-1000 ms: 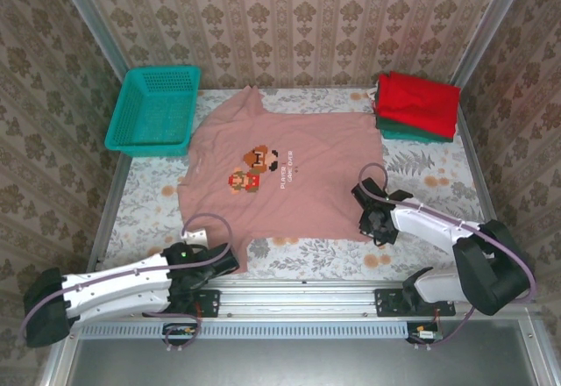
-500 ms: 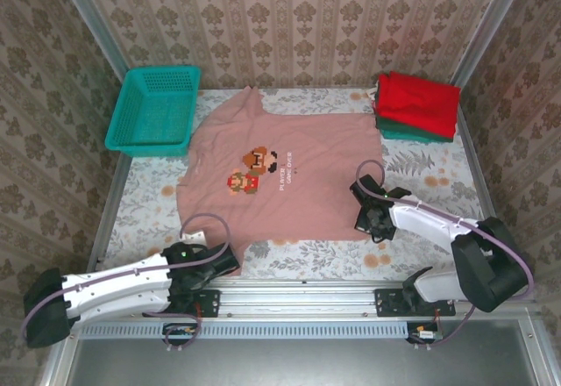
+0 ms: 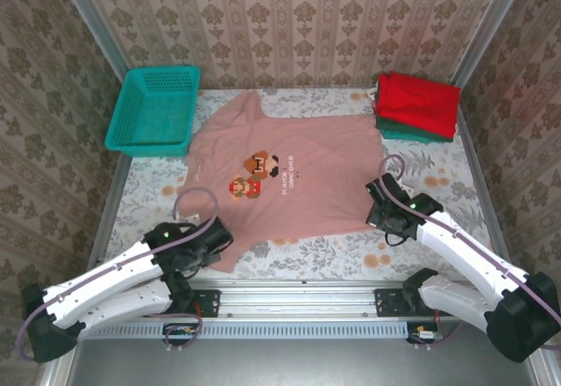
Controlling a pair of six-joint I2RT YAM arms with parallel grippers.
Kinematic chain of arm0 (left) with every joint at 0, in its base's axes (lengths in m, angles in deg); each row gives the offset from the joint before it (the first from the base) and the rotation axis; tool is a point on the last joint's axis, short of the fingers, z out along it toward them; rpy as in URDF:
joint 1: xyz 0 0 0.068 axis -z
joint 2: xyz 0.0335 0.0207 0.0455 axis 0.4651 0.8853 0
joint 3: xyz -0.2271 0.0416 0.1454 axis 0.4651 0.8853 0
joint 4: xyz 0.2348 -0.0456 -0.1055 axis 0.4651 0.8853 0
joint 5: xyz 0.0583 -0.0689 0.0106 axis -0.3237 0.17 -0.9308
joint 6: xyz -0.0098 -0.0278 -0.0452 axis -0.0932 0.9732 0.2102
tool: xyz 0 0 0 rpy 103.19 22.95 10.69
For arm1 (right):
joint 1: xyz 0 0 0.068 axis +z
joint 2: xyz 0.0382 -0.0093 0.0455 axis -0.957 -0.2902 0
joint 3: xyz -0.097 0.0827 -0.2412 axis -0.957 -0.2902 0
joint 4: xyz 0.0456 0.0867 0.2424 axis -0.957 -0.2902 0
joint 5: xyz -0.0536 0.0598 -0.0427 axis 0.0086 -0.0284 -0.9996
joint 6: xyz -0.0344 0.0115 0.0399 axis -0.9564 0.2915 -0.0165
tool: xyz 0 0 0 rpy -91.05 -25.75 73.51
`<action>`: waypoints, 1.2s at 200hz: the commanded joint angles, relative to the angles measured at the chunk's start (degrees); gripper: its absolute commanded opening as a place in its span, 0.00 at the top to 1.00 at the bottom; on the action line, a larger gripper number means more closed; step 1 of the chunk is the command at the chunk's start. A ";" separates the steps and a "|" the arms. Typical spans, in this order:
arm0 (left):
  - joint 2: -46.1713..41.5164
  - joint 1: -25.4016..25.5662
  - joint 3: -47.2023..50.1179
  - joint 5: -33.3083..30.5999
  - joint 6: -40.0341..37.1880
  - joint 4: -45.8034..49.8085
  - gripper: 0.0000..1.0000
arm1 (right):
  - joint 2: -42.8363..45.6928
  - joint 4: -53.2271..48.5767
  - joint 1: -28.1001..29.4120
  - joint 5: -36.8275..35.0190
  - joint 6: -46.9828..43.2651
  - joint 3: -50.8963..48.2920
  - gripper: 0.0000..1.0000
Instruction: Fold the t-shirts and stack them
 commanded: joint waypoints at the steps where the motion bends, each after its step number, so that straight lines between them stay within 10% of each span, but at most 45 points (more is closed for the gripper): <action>1: 2.77 -6.55 -3.47 -1.21 -13.36 2.53 1.00 | -0.54 -3.63 -1.84 -3.85 -3.22 3.26 1.00; 106: 37.55 -29.76 -27.46 5.85 -42.98 -17.76 1.00 | -28.82 5.20 -9.95 -0.35 -15.28 22.11 1.00; 240: 66.29 -39.33 -51.31 8.54 -52.21 -15.24 0.93 | -53.95 4.94 -15.28 2.32 -22.40 41.10 0.96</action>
